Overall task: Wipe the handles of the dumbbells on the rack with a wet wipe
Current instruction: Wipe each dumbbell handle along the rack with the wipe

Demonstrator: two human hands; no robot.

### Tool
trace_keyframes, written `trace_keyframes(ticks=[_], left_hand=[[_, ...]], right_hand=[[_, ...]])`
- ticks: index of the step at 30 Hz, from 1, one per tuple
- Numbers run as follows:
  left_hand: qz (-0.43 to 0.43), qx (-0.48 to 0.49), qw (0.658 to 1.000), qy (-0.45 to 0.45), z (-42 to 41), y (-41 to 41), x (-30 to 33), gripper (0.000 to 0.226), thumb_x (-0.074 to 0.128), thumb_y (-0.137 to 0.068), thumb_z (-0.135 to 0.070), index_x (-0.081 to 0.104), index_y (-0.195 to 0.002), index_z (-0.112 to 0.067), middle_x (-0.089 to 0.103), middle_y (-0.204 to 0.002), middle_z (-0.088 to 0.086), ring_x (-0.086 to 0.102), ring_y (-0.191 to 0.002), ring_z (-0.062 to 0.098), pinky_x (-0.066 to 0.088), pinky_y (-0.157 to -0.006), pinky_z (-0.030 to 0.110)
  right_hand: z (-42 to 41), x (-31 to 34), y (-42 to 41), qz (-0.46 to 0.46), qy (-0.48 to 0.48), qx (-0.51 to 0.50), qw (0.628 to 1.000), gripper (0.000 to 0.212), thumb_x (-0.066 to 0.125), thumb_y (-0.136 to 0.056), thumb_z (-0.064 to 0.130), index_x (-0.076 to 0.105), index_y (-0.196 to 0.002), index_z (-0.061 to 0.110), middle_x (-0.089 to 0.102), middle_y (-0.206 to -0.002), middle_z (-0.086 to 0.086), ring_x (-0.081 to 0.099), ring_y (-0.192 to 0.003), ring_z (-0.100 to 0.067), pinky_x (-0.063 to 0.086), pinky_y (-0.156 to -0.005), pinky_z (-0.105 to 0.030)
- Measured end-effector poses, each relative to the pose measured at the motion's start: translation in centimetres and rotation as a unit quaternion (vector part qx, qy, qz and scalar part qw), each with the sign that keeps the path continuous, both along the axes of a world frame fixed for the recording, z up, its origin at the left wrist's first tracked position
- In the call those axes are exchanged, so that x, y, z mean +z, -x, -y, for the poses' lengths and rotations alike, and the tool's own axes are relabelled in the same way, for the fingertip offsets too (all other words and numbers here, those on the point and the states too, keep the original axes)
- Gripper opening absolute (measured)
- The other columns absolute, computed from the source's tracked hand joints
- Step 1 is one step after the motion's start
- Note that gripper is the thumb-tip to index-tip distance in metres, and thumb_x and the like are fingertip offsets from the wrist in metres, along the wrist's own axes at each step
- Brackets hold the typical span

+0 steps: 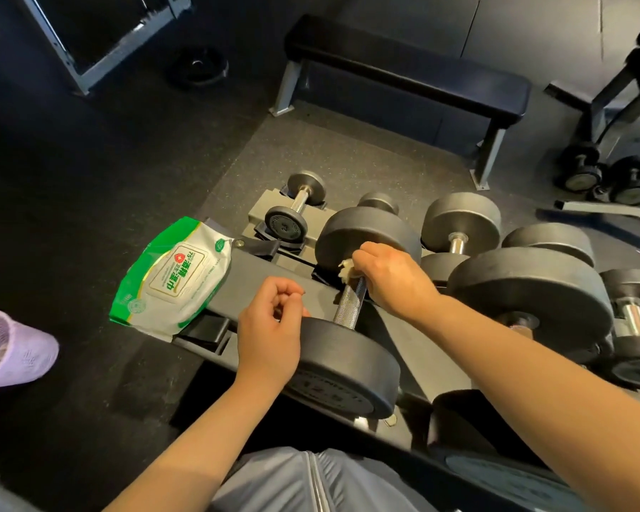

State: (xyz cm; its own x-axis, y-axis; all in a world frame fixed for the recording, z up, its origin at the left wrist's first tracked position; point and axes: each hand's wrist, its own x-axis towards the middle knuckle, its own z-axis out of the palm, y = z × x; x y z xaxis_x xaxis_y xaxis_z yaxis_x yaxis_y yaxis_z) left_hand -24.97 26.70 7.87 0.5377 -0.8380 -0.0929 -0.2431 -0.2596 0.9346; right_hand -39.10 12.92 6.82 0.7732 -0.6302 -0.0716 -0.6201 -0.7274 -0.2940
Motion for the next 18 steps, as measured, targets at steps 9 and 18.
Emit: trace_keyframes(ticks=[9, 18], left_hand=[[0.008, 0.004, 1.000, 0.003, -0.2, 0.2, -0.3, 0.028, 0.054, -0.092, -0.002, 0.054, -0.077, -0.026, 0.061, -0.065, -0.001, 0.057, -0.065, 0.012, 0.042, -0.062, 0.018], [-0.008, -0.006, 1.000, 0.021, -0.2, -0.3, -0.4, 0.023, 0.056, -0.091, -0.006, 0.056, -0.077, -0.024, 0.063, -0.068, -0.004, 0.058, -0.063, 0.007, 0.043, -0.061, 0.011]], right_hand=[[-3.1, 1.3, -0.8, 0.023, -0.275, 0.042, 0.960, 0.007, 0.063, -0.086, 0.010, 0.069, -0.087, 0.012, 0.062, -0.088, 0.004, 0.053, -0.078, -0.007, 0.041, -0.072, -0.010], [-2.2, 2.1, -1.7, -0.051, -0.221, 0.152, 0.962, 0.010, 0.062, -0.088, 0.012, 0.070, -0.091, 0.007, 0.060, -0.097, -0.003, 0.051, -0.085, -0.015, 0.041, -0.077, -0.024]])
